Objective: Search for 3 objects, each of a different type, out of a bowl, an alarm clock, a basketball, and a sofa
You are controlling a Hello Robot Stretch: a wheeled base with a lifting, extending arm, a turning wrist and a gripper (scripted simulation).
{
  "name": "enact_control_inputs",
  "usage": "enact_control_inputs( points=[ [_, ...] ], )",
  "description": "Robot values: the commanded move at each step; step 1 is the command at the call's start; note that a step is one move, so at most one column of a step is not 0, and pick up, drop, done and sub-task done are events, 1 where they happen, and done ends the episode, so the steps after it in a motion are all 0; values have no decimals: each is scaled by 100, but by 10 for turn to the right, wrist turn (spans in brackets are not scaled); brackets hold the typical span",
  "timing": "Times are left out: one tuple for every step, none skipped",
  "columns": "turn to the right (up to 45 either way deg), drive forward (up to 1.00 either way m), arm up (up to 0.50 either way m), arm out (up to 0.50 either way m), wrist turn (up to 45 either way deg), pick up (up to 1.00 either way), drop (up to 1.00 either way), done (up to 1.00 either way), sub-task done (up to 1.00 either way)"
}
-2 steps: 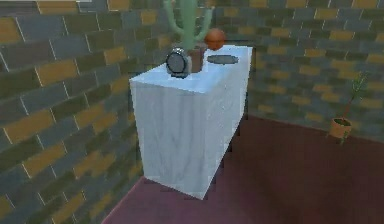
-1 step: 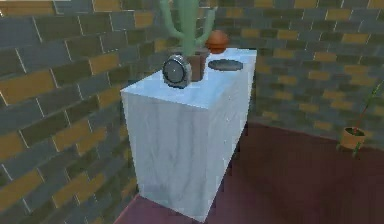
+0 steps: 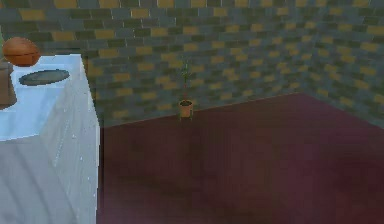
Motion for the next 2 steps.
enact_control_inputs(
  points=[
    [330,0,0,0,0,0,0,0,0],
    [0,20,0,0,0,0,0,0,0]
  ],
)
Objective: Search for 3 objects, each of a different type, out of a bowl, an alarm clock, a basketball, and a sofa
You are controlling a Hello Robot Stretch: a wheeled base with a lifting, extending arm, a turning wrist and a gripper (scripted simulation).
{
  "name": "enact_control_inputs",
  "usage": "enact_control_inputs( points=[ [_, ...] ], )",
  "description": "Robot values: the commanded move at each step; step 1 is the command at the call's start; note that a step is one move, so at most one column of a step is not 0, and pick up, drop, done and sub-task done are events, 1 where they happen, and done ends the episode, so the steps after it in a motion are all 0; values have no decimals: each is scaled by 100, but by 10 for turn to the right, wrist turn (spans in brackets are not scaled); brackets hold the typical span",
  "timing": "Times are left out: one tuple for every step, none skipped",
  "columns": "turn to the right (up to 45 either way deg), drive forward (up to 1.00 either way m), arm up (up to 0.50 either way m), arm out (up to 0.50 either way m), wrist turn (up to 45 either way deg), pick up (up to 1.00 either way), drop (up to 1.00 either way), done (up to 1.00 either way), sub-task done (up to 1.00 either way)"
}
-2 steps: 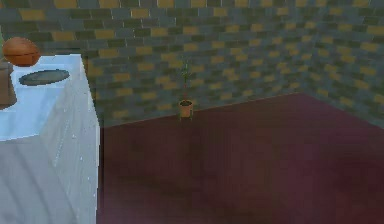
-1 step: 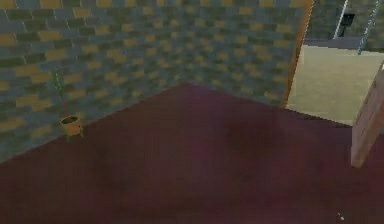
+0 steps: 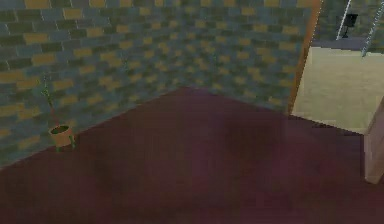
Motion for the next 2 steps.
enact_control_inputs(
  points=[
    [-450,0,0,0,0,0,0,0,0],
    [-150,0,0,0,0,0,0,0,0]
  ],
)
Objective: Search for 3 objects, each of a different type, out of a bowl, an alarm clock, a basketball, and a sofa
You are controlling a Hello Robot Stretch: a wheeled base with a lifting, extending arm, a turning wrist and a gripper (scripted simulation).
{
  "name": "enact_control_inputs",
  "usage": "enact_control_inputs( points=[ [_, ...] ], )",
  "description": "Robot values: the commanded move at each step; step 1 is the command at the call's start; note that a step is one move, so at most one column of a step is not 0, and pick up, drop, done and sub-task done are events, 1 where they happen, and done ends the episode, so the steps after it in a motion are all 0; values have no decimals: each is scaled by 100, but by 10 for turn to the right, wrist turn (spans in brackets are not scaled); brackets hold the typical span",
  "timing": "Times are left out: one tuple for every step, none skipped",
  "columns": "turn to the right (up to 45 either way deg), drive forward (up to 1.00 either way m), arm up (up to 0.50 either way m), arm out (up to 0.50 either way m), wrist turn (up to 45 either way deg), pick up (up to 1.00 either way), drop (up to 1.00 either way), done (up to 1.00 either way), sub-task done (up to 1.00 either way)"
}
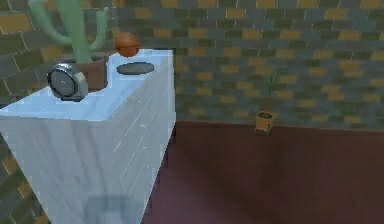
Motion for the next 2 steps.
enact_control_inputs(
  points=[
    [0,50,0,0,0,0,0,0,0],
    [-450,0,0,0,0,0,0,0,0]
  ],
)
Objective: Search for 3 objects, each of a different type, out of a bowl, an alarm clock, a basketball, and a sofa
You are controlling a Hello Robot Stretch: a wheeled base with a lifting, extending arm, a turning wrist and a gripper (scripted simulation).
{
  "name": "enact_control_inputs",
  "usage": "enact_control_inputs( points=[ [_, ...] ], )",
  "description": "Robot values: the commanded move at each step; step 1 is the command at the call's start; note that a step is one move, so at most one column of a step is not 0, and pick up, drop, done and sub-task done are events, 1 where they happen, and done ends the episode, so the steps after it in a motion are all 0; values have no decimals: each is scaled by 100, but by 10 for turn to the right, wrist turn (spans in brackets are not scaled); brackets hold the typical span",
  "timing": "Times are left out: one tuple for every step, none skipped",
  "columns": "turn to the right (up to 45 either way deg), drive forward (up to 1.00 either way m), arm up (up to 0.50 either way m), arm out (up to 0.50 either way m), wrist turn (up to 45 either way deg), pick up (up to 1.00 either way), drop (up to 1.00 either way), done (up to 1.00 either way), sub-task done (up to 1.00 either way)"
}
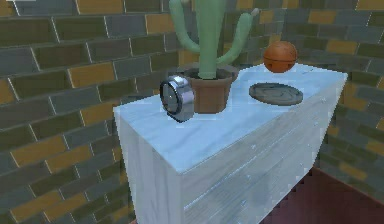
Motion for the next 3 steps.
enact_control_inputs(
  points=[
    [0,0,0,0,0,0,0,0,100],
    [450,0,0,0,0,0,0,0,0],
    [450,0,0,0,0,0,0,0,0]
  ],
)
